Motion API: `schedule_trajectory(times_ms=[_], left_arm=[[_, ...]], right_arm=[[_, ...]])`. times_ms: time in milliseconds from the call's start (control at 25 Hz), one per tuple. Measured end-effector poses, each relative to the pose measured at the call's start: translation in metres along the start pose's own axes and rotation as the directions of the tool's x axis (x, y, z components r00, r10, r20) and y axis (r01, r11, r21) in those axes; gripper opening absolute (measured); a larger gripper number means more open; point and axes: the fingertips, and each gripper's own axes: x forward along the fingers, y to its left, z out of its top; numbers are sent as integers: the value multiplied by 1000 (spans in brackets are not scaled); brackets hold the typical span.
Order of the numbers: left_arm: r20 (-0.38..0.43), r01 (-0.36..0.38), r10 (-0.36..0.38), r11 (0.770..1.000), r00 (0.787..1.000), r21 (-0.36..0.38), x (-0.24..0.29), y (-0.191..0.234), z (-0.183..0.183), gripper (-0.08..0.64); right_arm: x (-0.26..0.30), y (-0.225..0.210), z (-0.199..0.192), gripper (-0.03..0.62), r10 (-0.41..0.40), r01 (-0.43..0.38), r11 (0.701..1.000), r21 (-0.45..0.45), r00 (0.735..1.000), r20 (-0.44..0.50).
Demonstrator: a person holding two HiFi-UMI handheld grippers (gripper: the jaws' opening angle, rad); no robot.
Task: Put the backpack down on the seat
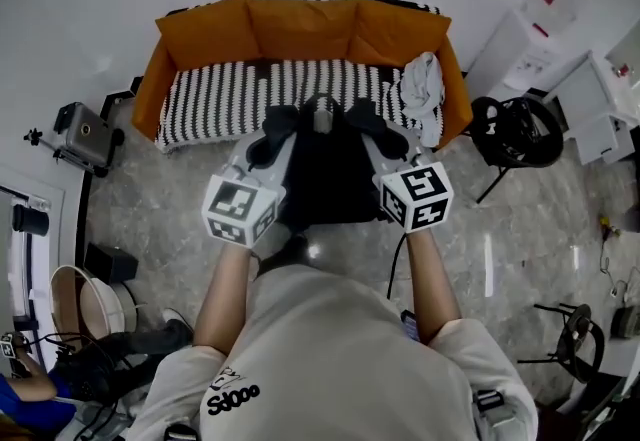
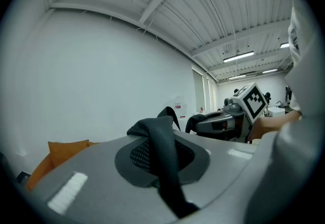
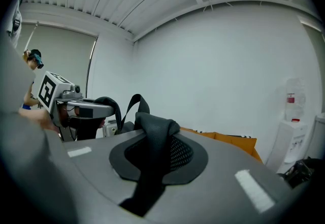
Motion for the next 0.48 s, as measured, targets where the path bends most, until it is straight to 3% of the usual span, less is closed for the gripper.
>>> schedule_trajectory(times_ms=[480], left_arm=[[-37,16,-17,999,999,-34,91,98,0,23]], right_arm=[[113,-53,20,44,8,-7,999,31,999,-40]])
